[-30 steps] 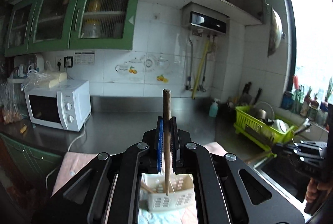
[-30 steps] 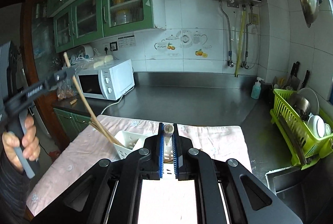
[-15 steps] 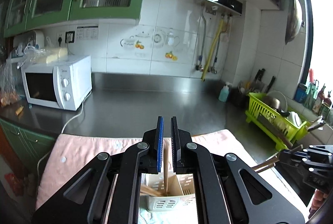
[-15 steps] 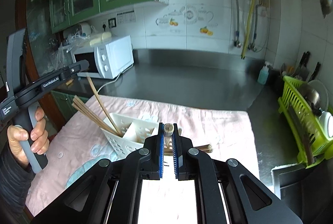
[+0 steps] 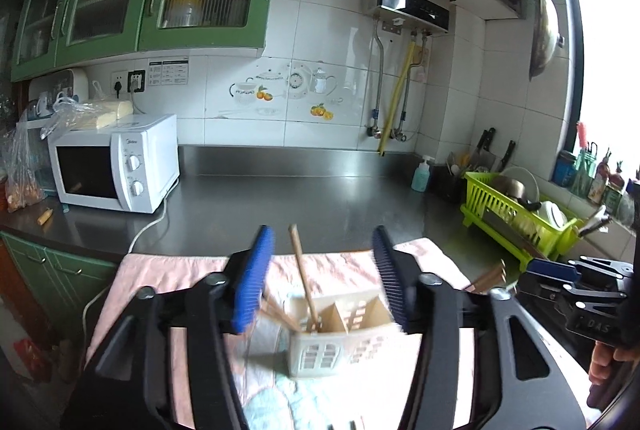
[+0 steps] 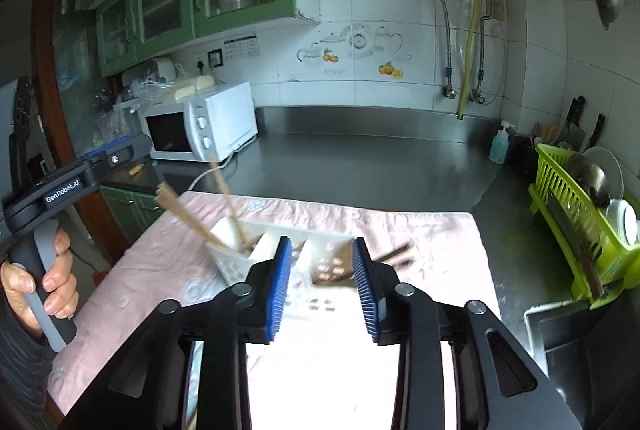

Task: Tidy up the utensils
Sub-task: 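Carry both chopsticks over the holder, drop them in, and open both tools, then return both tools to the last chopsticks on the cloth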

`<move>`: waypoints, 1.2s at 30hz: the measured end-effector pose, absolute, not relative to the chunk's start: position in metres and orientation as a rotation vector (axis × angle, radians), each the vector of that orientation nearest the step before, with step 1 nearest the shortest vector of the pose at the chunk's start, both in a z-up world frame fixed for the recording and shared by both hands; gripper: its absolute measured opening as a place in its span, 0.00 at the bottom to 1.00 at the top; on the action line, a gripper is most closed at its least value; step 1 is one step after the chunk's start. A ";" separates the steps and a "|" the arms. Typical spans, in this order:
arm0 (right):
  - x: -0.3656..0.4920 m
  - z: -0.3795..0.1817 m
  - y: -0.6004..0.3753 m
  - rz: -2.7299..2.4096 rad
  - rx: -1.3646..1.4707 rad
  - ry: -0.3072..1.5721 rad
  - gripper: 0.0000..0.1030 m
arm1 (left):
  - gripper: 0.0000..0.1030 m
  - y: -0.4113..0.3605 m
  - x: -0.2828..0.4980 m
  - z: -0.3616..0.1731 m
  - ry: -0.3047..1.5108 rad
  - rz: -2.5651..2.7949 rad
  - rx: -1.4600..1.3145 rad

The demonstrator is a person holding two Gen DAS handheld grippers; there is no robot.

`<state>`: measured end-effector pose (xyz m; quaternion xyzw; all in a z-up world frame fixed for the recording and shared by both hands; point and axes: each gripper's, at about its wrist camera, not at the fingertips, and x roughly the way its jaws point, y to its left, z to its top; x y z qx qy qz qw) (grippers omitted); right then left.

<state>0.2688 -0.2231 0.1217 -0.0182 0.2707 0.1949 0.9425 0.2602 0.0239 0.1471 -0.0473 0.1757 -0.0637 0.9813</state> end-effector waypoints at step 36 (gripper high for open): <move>0.115 -0.093 -0.114 0.329 -0.062 0.910 0.41 | 0.95 0.118 0.102 0.021 0.489 0.062 -0.192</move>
